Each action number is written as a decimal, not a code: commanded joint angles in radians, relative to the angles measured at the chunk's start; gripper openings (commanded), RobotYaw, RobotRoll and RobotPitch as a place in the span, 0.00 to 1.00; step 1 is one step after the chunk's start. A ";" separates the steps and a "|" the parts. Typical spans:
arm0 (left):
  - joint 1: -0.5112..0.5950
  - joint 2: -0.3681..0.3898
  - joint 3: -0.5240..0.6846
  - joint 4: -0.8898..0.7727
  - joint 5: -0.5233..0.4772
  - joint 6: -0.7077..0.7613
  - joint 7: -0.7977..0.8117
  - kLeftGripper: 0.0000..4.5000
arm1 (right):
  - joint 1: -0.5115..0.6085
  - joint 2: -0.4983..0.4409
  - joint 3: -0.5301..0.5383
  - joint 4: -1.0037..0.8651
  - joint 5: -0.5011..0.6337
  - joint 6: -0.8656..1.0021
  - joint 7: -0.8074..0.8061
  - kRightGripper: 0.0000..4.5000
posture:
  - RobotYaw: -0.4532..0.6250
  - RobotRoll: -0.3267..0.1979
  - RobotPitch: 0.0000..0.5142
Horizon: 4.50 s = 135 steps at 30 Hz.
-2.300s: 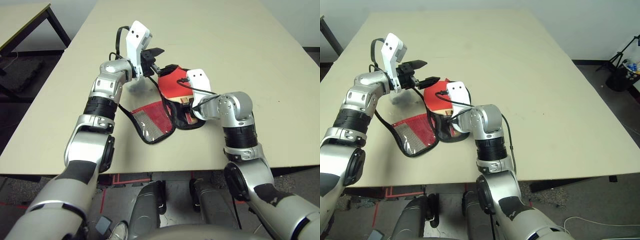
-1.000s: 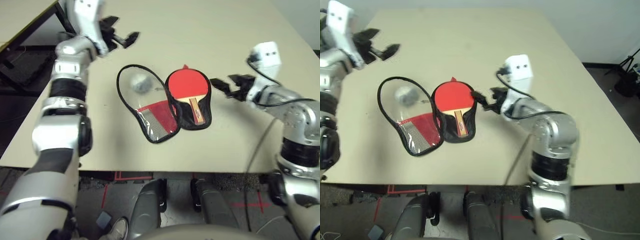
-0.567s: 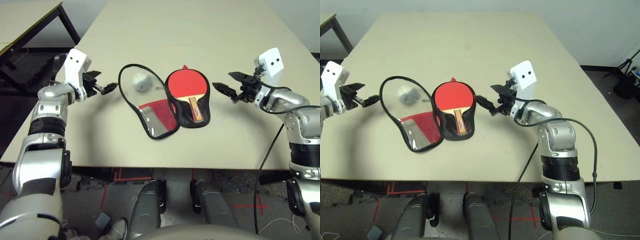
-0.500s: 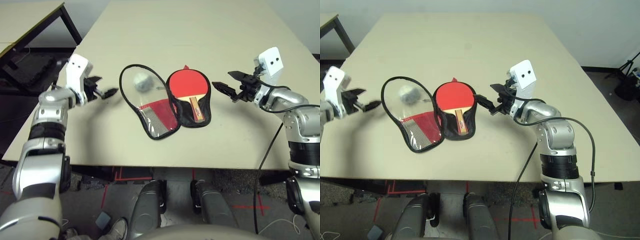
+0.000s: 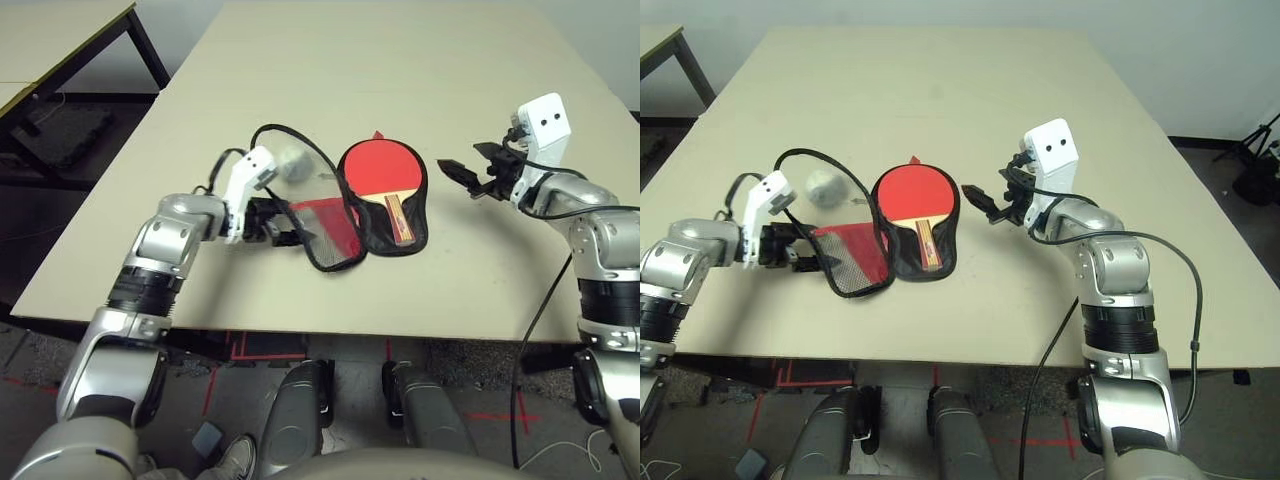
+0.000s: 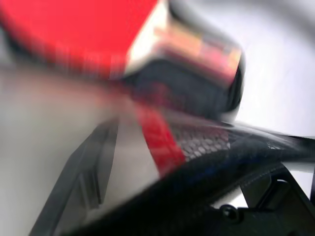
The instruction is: Store the ping-pong paddle in its case and zip it.
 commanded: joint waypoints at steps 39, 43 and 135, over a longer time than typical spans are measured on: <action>0.041 -0.024 0.041 0.004 -0.016 -0.112 0.134 1.00 | -0.008 0.356 -0.303 0.261 1.029 0.771 -0.927 0.99 | 0.46 0.62 0.26; 0.027 -0.028 0.045 0.021 -0.016 -0.122 0.147 1.00 | -0.030 0.439 -0.357 0.332 1.060 0.771 -1.015 0.92 | 0.46 0.62 0.26; -0.182 0.110 0.027 0.524 0.182 -0.430 0.054 1.00 | -0.196 -0.101 0.735 -0.161 0.339 0.273 -0.061 1.00 | 0.44 0.62 0.24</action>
